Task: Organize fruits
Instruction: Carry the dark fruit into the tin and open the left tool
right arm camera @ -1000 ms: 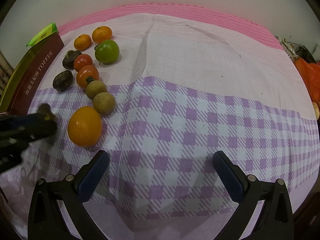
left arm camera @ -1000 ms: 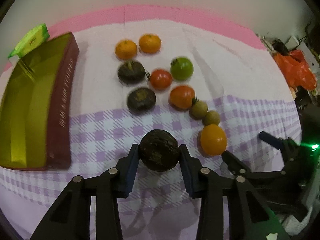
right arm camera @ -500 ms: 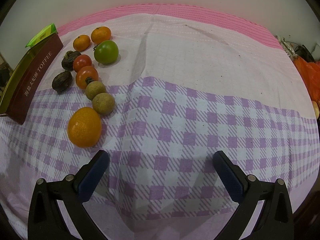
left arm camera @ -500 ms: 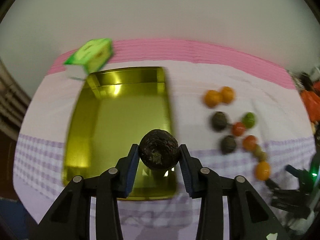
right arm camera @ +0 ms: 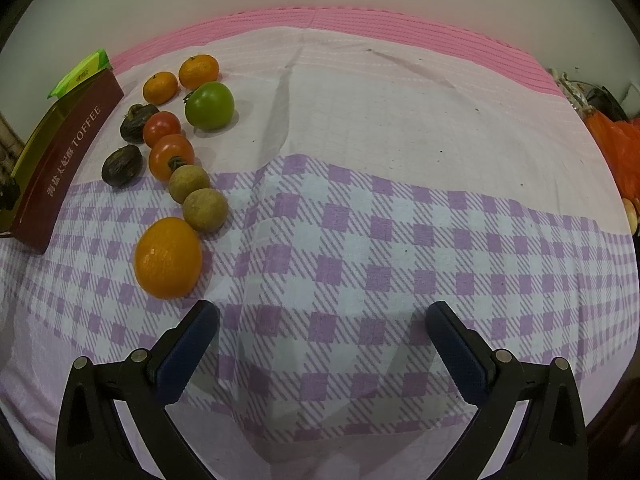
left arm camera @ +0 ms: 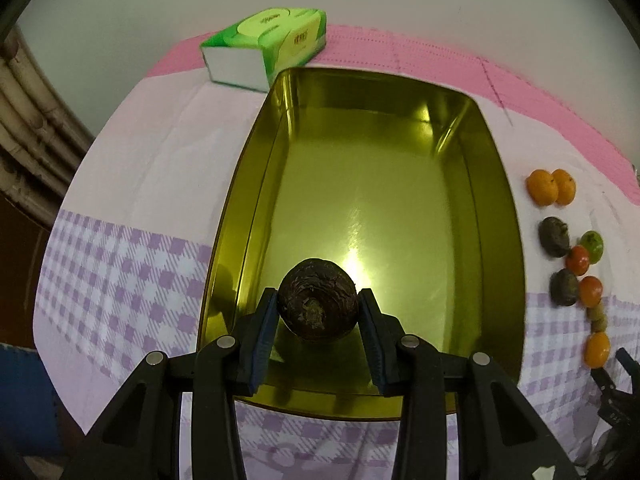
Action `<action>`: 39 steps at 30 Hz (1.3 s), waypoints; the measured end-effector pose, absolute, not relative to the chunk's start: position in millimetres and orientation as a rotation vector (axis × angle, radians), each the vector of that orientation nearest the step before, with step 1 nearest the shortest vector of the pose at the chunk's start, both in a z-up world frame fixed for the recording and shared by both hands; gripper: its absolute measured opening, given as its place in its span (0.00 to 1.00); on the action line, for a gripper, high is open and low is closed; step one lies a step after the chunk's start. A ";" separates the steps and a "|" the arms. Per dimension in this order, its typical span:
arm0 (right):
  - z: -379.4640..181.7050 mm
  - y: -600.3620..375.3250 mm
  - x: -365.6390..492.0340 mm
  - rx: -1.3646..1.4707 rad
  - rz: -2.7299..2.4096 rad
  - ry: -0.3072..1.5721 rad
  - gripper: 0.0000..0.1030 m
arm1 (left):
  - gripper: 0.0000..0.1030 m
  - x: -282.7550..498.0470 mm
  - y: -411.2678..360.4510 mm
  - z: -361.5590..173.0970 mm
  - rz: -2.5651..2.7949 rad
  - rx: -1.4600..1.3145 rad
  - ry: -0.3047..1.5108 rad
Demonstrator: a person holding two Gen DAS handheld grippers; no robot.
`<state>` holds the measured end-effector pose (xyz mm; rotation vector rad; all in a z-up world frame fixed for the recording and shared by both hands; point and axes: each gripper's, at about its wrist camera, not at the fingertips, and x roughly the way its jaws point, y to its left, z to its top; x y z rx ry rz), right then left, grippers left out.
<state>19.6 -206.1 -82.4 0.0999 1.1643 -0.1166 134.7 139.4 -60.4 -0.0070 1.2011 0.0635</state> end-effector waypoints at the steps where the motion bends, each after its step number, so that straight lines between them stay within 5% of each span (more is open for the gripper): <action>1: -82.4 -206.3 19.8 0.100 -0.117 1.164 1.00 | 0.35 135.8 138.8 -64.0 0.064 0.003 1.212; 24: -83.1 -205.4 20.7 0.101 -0.118 1.170 1.00 | 0.36 136.2 137.5 -94.2 0.102 0.000 1.284; 29: -83.2 -205.3 20.5 0.105 -0.118 1.176 1.00 | 0.54 135.1 135.0 -90.6 0.091 0.002 1.273; 39: -53.2 -194.2 11.0 0.066 -0.101 1.115 1.00 | 0.70 120.1 136.3 -49.4 0.034 -0.036 1.143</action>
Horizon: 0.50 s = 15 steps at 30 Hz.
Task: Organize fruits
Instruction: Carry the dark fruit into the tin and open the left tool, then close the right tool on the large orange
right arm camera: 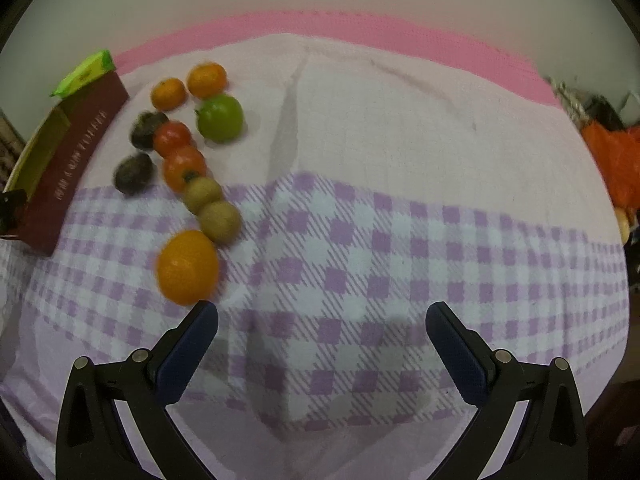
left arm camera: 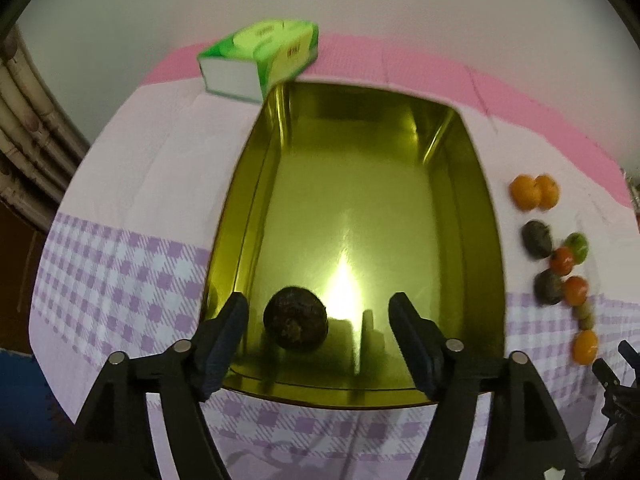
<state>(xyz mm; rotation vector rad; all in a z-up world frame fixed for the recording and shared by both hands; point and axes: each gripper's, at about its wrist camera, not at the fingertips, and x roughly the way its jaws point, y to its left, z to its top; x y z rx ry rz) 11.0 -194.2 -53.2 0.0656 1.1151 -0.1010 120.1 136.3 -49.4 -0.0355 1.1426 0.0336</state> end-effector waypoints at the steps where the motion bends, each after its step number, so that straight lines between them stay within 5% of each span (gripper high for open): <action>1: -47.0 -190.6 8.8 0.060 -0.088 1.099 1.00 | 0.71 117.2 138.1 -44.3 0.040 -0.035 1.125; 10: -29.4 -152.0 2.0 -0.003 0.019 1.074 0.99 | 0.75 95.2 164.8 -12.6 0.140 -0.068 1.036; 15: -38.5 -147.9 2.5 0.019 0.042 1.111 0.81 | 0.75 83.9 174.9 -7.0 0.182 -0.080 1.013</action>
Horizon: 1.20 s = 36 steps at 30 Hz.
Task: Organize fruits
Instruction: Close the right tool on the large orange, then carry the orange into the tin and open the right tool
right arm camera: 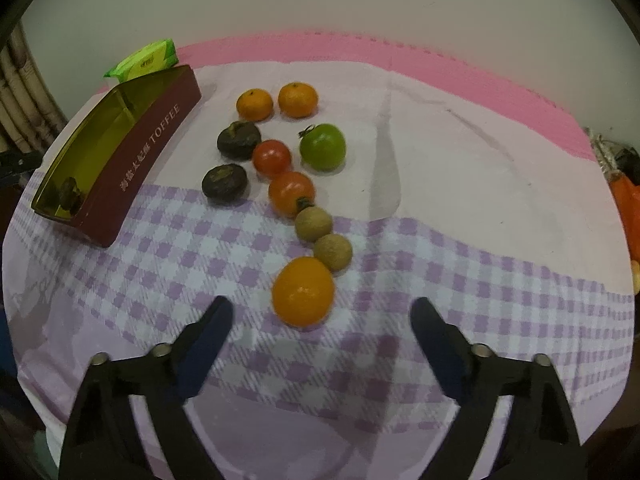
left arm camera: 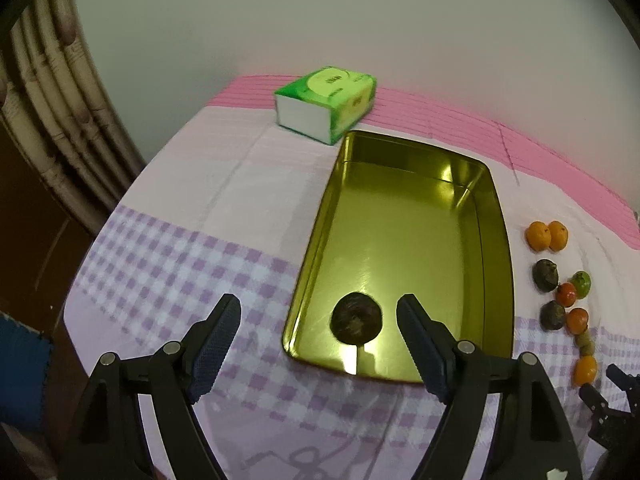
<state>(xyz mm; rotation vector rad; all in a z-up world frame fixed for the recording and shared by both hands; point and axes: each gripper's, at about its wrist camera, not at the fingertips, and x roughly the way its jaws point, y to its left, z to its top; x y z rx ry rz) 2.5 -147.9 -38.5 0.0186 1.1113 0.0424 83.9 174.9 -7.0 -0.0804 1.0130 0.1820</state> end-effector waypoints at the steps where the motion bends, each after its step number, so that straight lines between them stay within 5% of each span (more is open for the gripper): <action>1: -39.5 -147.1 2.5 0.013 0.036 1.115 0.80 | 0.75 80.8 177.2 -6.9 0.185 -0.088 1.012; 19: -64.9 -139.6 34.9 -0.007 0.034 1.180 0.51 | 0.76 54.8 207.3 -12.9 0.255 -0.180 1.041; 23: -63.3 -138.9 36.6 0.003 0.051 1.169 0.36 | 0.76 56.3 207.0 -16.6 0.257 -0.180 1.059; 36: -24.4 -118.3 37.0 0.005 0.160 1.115 0.34 | 0.78 56.3 217.9 -20.5 0.291 -0.230 1.068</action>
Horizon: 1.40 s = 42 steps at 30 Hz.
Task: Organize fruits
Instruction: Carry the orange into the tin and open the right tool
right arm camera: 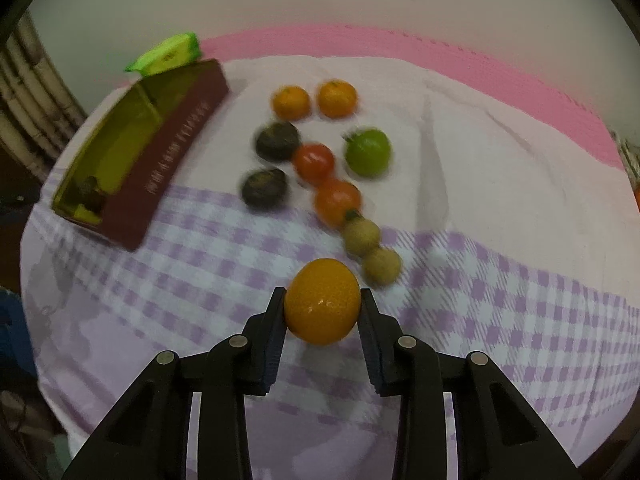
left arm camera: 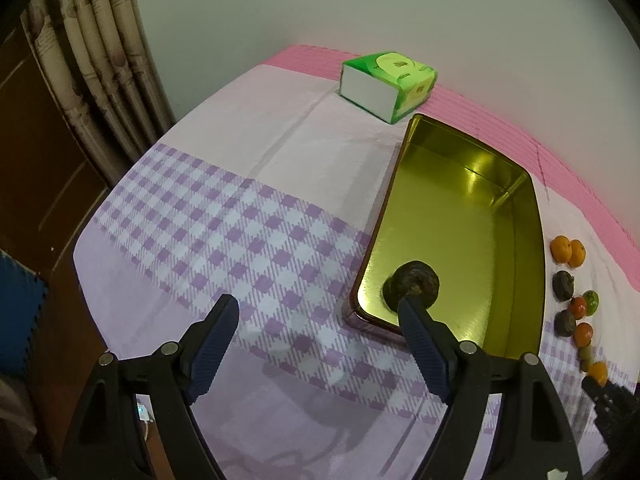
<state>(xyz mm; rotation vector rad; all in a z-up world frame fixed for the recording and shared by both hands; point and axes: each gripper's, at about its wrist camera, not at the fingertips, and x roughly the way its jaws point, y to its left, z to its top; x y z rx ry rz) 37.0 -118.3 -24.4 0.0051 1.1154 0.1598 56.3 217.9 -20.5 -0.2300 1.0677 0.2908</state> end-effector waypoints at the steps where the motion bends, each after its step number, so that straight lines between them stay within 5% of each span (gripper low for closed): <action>1: -18.2 -111.8 40.5 0.002 0.182 1.106 0.34 | 0.84 56.2 218.9 -20.5 0.296 -0.234 1.067; 3: -5.5 -96.5 51.5 -0.007 0.226 1.085 0.34 | 0.90 56.0 220.6 -19.5 0.301 -0.238 1.058; 18: -0.6 59.1 129.6 -0.135 0.535 1.064 0.35 | 0.96 57.1 249.8 -28.4 0.366 -0.367 1.080; 42: -51.8 106.7 152.8 -0.282 0.592 1.164 0.35 | 0.96 54.5 272.2 -23.1 0.436 -0.452 1.011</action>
